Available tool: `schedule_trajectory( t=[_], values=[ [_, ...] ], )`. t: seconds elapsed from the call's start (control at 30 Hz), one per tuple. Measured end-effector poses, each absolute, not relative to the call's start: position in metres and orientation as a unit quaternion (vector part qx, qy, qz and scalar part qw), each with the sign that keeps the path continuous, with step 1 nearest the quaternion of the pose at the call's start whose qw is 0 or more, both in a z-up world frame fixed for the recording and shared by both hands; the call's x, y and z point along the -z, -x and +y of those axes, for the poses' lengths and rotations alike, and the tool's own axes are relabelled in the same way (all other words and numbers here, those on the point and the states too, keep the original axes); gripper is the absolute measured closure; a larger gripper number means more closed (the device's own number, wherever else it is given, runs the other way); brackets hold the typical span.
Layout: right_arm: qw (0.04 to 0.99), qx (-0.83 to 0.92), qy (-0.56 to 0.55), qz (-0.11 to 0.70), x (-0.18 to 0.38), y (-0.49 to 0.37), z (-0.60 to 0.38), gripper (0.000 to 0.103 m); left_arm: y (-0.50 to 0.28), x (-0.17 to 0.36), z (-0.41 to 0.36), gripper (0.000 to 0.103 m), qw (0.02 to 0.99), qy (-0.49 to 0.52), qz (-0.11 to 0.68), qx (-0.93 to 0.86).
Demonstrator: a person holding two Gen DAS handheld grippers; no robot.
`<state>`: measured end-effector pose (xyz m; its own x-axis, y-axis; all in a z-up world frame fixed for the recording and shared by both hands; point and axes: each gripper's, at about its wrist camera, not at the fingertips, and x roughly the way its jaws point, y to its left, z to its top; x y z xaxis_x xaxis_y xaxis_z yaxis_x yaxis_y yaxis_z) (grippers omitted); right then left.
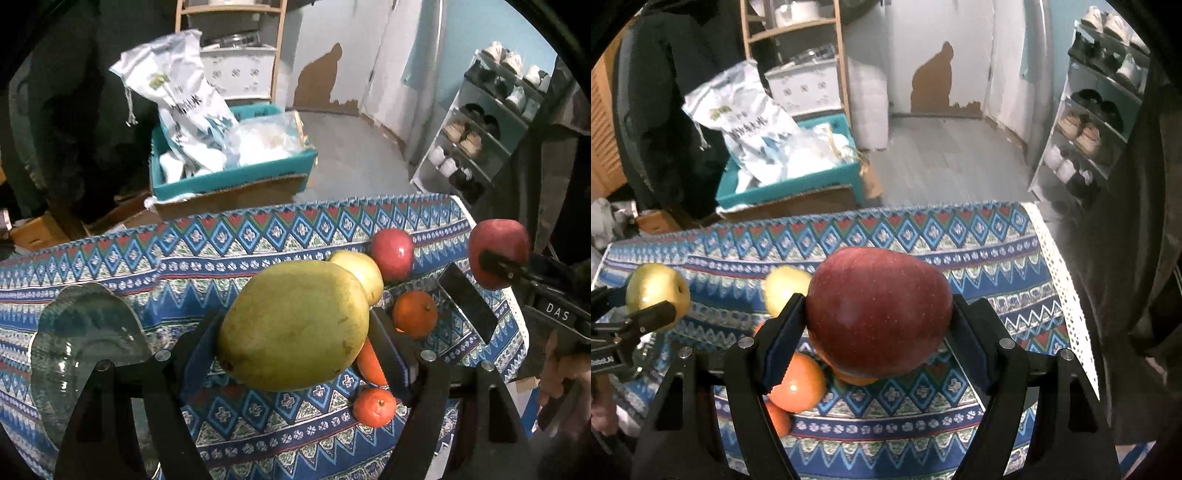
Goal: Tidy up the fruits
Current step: 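Grasp the large red apple with the right tool while the left tool grasps the yellow pear, then lift the red apple with the right tool while the left tool lifts the pear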
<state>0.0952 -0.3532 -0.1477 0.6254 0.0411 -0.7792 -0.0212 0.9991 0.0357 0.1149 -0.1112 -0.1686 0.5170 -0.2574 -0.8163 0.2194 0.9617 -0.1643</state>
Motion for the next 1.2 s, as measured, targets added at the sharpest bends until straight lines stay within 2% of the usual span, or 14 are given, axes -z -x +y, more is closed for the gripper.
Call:
schedule_trajectory(
  t=[0.63,0.73,0.83,0.87,0.93,0.97,1.13,1.2],
  values=[
    [0.927,-0.075,-0.01,0.368,0.08,-0.06,-0.311,0.027,-0.073,0.1,-0.077,0.023,0.9,0.041,0.411,0.137],
    [0.928,-0.084,-0.009,0.362,0.072,-0.056,-0.304,0.027,-0.068,0.095,-0.069,0.025,0.904,0.042,0.405,0.133],
    [0.93,-0.096,-0.005,0.356,0.065,-0.054,-0.294,0.027,-0.066,0.092,-0.058,0.033,0.904,0.048,0.406,0.129],
    [0.93,-0.099,-0.004,0.354,0.063,-0.053,-0.291,0.027,-0.067,0.094,-0.055,0.036,0.902,0.051,0.408,0.127],
    [0.93,-0.106,-0.002,0.353,0.064,-0.054,-0.282,0.026,-0.073,0.107,-0.05,0.052,0.896,0.058,0.422,0.125],
    [0.928,-0.105,-0.002,0.357,0.068,-0.057,-0.279,0.026,-0.077,0.115,-0.051,0.056,0.892,0.058,0.429,0.128],
    [0.905,-0.103,-0.012,0.413,0.109,-0.079,-0.266,0.026,-0.107,0.192,-0.058,0.056,0.85,0.05,0.512,0.113],
    [0.895,-0.104,-0.009,0.433,0.125,-0.084,-0.262,0.027,-0.108,0.207,-0.059,0.056,0.843,0.061,0.522,0.116]
  ],
)
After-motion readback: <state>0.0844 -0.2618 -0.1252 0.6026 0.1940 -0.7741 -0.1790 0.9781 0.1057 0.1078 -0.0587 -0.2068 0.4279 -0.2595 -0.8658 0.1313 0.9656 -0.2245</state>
